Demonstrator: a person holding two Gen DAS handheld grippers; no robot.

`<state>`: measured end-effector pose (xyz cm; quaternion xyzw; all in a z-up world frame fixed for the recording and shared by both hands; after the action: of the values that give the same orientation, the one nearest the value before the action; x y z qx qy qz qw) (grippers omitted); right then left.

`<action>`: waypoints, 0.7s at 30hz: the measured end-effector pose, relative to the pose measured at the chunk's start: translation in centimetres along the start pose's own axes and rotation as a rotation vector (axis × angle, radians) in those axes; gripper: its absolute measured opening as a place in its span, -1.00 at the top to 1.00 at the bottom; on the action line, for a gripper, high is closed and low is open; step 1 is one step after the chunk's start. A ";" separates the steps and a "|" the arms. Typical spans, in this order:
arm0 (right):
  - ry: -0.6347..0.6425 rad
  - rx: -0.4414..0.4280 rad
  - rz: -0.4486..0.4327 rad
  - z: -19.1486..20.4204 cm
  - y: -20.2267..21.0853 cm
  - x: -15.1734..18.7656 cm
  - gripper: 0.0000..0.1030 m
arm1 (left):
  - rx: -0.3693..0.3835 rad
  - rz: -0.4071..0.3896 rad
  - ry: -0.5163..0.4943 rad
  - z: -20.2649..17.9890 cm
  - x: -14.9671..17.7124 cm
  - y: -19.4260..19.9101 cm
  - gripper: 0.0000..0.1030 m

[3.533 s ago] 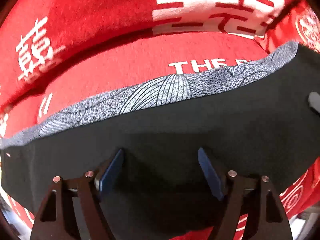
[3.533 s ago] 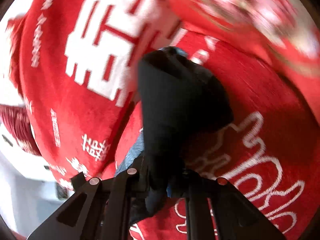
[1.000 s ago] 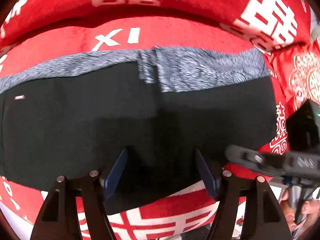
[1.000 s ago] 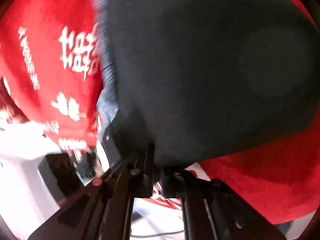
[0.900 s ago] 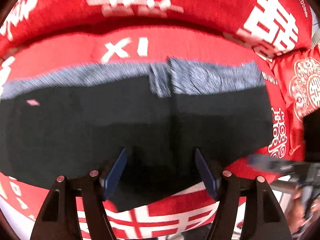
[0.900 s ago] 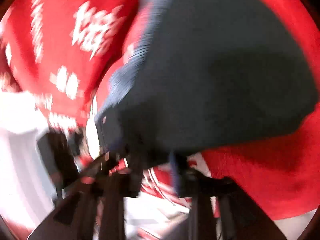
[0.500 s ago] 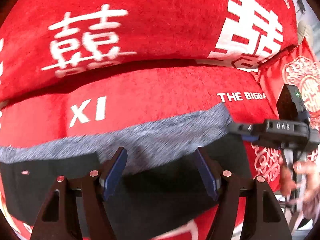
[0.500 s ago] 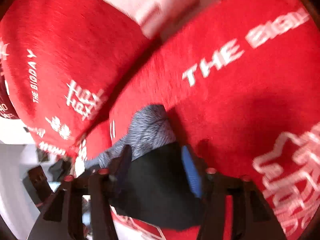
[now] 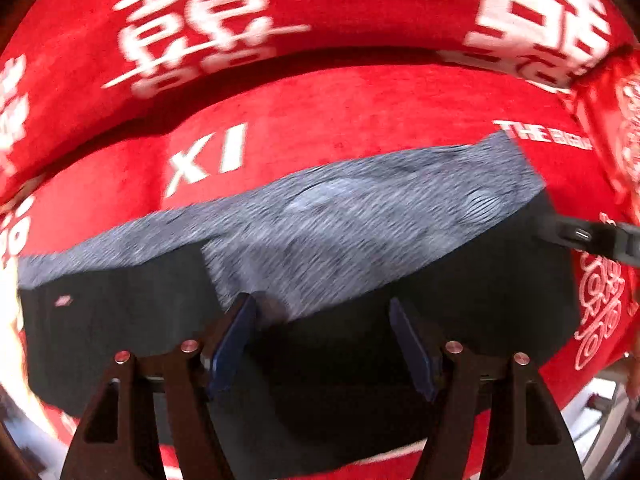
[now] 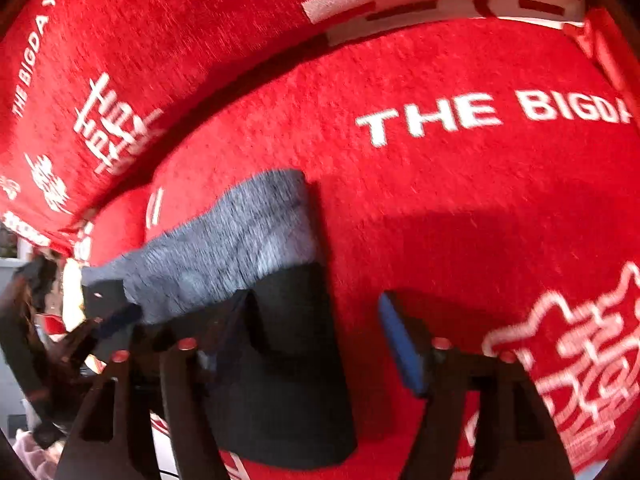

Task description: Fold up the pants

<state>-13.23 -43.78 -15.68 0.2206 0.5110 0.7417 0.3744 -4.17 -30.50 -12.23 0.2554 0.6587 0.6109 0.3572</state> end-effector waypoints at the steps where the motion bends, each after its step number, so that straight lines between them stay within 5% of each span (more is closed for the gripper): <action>1: 0.003 0.009 -0.005 -0.2 0.6 0.5 -0.40 | 0.012 0.009 0.021 0.3 0.4 0.2 -0.37; 5: 0.057 0.073 -0.020 -0.4 3.2 2.6 -0.41 | 0.024 0.026 0.132 2.0 2.4 1.8 -0.38; 8: 0.107 0.056 -0.050 1.7 4.7 3.8 -0.41 | 0.002 0.061 0.197 3.4 4.4 2.0 -0.98; 14: 0.297 0.006 -0.026 7.9 3.0 5.1 -0.56 | -0.036 0.066 0.276 4.1 6.5 3.4 -0.98; 16: 0.308 0.031 0.056 7.9 0.3 5.7 -0.56 | -0.052 0.069 0.305 4.6 7.1 3.8 -0.98; 21: 0.373 0.045 0.068 8.2 -1.3 6.0 -0.68 | -0.127 0.057 0.291 5.6 8.7 3.9 -0.98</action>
<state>-10.75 -33.99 -14.07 0.1047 0.5801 0.7704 0.2430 -5.56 -19.84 -9.79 0.1597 0.6560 0.6919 0.2557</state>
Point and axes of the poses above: each gripper's, at about its wrist camera, not at the fingertips, and y roughly against the way its jaws point, z to its left, x to its underside, the point moved 8 cm from there along -y, roughly the way its jaws point, and after that the axes turned 2 degrees about -y, right-handed, at the moved point
